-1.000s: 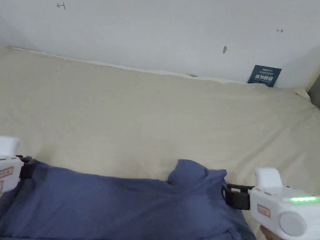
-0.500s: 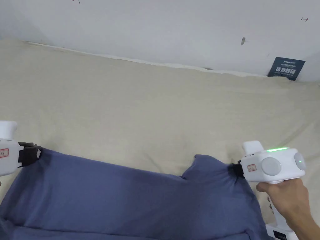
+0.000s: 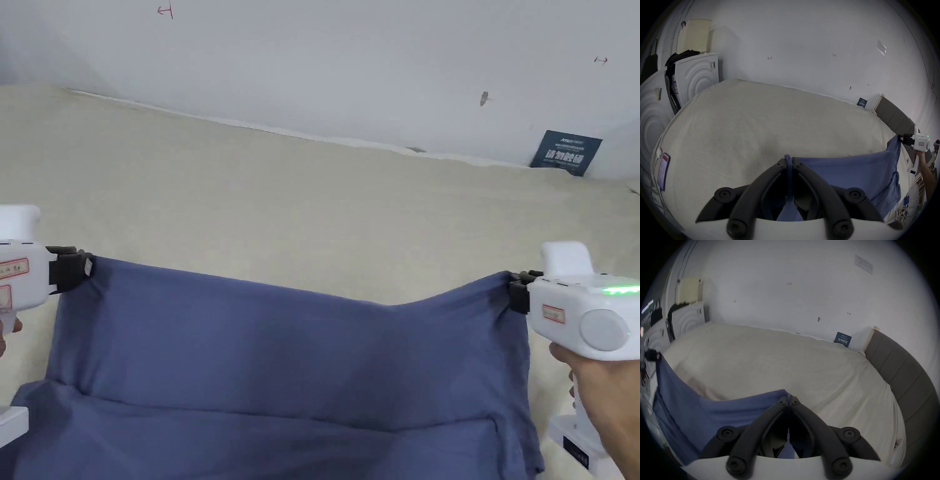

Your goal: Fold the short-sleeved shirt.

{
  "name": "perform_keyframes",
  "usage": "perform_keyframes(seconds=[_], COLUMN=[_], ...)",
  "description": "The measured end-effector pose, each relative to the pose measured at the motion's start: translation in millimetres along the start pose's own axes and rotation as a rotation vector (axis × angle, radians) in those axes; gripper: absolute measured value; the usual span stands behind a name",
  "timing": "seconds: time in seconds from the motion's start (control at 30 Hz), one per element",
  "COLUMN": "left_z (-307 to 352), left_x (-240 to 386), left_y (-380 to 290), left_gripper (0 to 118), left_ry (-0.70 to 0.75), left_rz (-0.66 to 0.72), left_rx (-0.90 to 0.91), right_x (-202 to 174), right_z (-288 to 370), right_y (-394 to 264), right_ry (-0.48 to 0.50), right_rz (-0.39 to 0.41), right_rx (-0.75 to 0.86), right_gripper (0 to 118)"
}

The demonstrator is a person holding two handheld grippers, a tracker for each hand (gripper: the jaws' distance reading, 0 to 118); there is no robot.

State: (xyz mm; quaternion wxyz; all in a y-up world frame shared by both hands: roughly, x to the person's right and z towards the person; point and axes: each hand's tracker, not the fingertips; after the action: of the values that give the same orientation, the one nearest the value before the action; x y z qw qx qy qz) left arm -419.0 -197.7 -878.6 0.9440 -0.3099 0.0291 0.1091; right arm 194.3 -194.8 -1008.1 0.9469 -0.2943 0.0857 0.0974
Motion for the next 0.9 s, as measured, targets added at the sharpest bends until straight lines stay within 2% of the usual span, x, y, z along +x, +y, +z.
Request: perform_keyframes(seconds=[0.03,0.07,0.13,0.37,0.43,0.53,0.57,0.67,0.7,0.73,0.8,0.83,0.9], left_z=[3,7,19,76,91,115,119,129,130,130,139,140,144], left_x=[1,1,-1,-10,-7,1,1,4,0,-3,4,4,12], left_y=[-2,-6,-18,-52,-64,-91,-102,-137,-148,-160,-175,-183,-192], left_gripper=[7,7,7,7,7,7,7,7,7,7,7,7,7], left_ry=[0.003,-0.005,-0.025,-0.024,0.016,0.032,0.041,0.071,0.073,0.095,0.102,0.101,0.104], left_rz=[-0.010,-0.034,-0.037,-0.027,-0.082,-0.073,-0.075,-0.017,0.001,0.006,-0.001,-0.015,-0.090], left_rx=[0.002,0.004,0.018,0.072,0.112,0.116,0.117,0.075,0.065,0.059,0.039,0.037,0.009], right_x=[1,-1,-8,-18,-26,-37,-40,-40,-39,-39,-48,-50,-54], right_z=[11,21,40,151,175,200,203,208,207,205,199,196,192], right_y=[-4,-11,-27,-90,-108,-139,-153,-194,-210,-223,-241,-250,-262], right_ry=[0.037,0.028,0.003,0.013,0.022,0.023,0.019,0.076,0.130,0.127,0.033,0.039,0.052], right_rz=[-0.013,0.006,0.097,0.034,0.052,0.053,0.025,-0.142,-0.179,-0.187,-0.104,-0.065,-0.045], right_rx=[-0.007,-0.006,0.024,0.152,0.157,0.123,0.112,0.057,0.061,0.030,-0.044,-0.046,-0.074], right_gripper=[1,1,1,1,1,1,1,1,1,1,1,1,2])
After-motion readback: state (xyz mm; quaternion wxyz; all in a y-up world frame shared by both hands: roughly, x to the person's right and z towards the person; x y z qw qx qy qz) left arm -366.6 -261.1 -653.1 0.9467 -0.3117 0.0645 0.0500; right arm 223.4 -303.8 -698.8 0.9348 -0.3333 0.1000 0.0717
